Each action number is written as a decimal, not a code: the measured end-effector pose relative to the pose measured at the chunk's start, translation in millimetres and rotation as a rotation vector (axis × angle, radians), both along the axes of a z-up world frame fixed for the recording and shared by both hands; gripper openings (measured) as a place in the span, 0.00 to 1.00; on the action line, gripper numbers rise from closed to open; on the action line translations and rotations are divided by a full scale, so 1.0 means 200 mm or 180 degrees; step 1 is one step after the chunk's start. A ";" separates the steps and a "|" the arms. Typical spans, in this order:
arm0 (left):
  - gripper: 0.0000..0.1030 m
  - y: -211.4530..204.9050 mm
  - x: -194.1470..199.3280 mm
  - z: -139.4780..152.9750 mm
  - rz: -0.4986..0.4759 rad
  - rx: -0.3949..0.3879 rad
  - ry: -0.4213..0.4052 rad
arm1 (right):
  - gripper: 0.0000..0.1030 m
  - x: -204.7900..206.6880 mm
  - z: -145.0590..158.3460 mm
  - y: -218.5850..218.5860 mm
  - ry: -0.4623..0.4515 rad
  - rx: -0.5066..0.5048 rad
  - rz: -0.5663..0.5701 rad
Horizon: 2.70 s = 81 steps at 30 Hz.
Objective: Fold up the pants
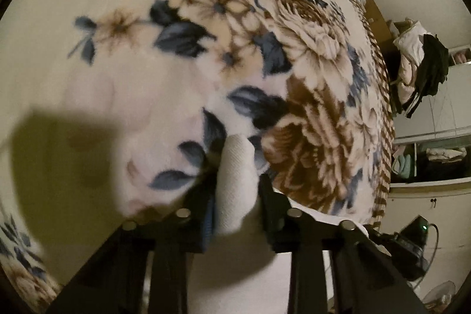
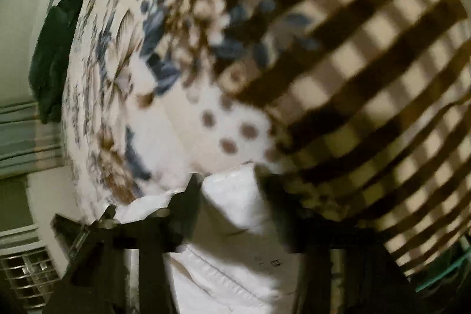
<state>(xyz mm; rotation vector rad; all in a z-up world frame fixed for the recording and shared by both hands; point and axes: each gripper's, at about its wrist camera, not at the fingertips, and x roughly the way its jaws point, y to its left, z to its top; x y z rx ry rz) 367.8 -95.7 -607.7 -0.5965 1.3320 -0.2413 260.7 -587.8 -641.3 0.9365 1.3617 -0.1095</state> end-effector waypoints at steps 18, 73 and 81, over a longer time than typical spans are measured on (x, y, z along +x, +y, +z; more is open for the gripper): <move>0.87 0.10 -0.20 0.17 0.0133 -0.0336 0.0031 | 0.81 -0.20 0.16 0.00 -0.0004 -0.0087 0.0268; 0.19 0.02 -0.46 0.62 0.0135 -0.0740 -0.0336 | 0.25 -0.48 0.49 0.75 -0.0959 0.0399 -0.0275; 0.19 0.27 0.04 0.77 0.0271 -0.0774 -0.0594 | 0.25 -0.03 0.81 0.97 -0.1315 0.0337 -0.0030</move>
